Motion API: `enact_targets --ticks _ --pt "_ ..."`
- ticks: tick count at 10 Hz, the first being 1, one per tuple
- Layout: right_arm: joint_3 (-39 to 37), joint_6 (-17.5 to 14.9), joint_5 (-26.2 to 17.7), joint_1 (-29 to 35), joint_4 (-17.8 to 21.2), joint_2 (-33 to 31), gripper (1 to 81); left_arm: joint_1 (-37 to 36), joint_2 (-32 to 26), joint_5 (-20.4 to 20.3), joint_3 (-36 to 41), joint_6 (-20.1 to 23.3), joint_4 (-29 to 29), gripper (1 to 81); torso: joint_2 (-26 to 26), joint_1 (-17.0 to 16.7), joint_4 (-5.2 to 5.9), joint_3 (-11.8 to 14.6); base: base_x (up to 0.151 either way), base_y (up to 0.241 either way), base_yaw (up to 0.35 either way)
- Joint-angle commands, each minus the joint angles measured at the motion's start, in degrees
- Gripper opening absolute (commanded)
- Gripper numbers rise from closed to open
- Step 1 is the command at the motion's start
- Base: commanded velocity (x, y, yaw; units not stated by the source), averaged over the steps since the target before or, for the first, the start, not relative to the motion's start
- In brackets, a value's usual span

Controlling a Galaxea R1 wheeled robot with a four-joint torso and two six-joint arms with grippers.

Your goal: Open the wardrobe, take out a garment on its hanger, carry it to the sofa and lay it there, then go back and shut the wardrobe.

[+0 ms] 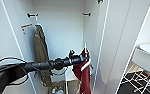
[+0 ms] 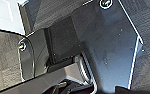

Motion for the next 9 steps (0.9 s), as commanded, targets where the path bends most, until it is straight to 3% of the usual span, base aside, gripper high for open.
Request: enact_targets --ticks 1,9 --pt "0.35 -0.1 -2.78 2.26 0.05 0.26 81.1 -10.3 -0.31 -3.69 1.69 0.28 1.75 1.0 0.0 0.0 0.0 0.0 -0.074 0.0 0.0" --pt "0.35 -0.1 -2.78 2.17 0.05 0.26 81.1 -8.01 -1.45 -4.47 3.18 0.28 2.19 1.0 -0.02 -0.03 0.0 0.02 -0.104 0.0 0.0"
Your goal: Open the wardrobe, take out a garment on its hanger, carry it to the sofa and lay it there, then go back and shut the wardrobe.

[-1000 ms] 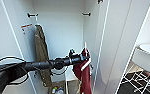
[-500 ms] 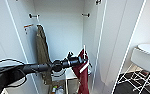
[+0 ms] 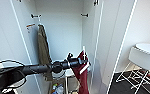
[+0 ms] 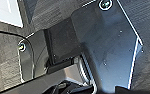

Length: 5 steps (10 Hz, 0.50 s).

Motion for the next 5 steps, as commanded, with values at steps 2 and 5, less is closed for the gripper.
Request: enact_targets --ticks 2,5 --pt "0.35 -0.09 -3.04 2.28 0.05 0.4 81.1 -9.41 -0.86 -5.59 2.5 -0.07 1.82 1.0 0.02 0.03 0.0 0.0 -0.107 0.0 0.0" --pt "0.35 -0.09 -3.04 2.28 0.05 0.4 81.1 -8.7 -1.3 -5.59 3.29 -0.07 2.18 1.0 0.02 0.03 0.0 0.0 -0.107 0.0 0.0"
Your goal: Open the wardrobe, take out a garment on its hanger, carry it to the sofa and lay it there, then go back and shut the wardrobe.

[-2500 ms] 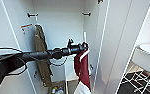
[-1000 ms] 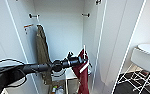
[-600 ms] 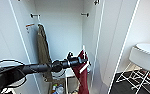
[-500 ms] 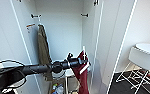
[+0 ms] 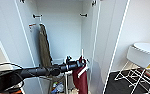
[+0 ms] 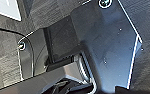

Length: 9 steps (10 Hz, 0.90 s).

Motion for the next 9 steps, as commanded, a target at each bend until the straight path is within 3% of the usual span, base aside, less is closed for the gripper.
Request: enact_targets --ticks 1,9 --pt "0.35 -0.1 -3.04 2.45 0.05 0.37 81.1 -10.64 0.27 -5.87 2.58 1.25 2.21 1.0 0.0 0.03 0.0 0.0 -0.087 0.0 0.0" --pt "0.35 -0.1 -3.04 2.45 0.05 0.37 81.1 -1.77 -1.83 -7.71 6.7 1.33 10.01 1.0 0.0 0.03 0.0 0.02 0.0 0.0 0.0"
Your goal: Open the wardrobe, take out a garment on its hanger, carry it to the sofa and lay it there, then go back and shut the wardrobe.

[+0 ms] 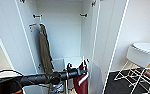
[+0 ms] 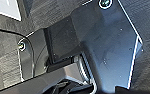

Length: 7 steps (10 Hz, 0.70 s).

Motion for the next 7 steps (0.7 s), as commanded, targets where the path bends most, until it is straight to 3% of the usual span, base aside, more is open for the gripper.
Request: enact_targets --ticks 1,7 --pt "0.35 -0.09 -3.0 2.5 0.05 0.31 81.1 -7.01 -1.99 -6.38 4.32 1.09 5.65 1.0 0.0 0.0 0.0 0.0 0.0 0.0 0.0" --pt "0.35 0.0 -2.3 2.94 0.23 0.04 81.1 -2.17 -4.28 -5.59 5.28 1.0 9.08 1.0 0.0 0.0 0.0 0.0 0.0 0.0 0.0"
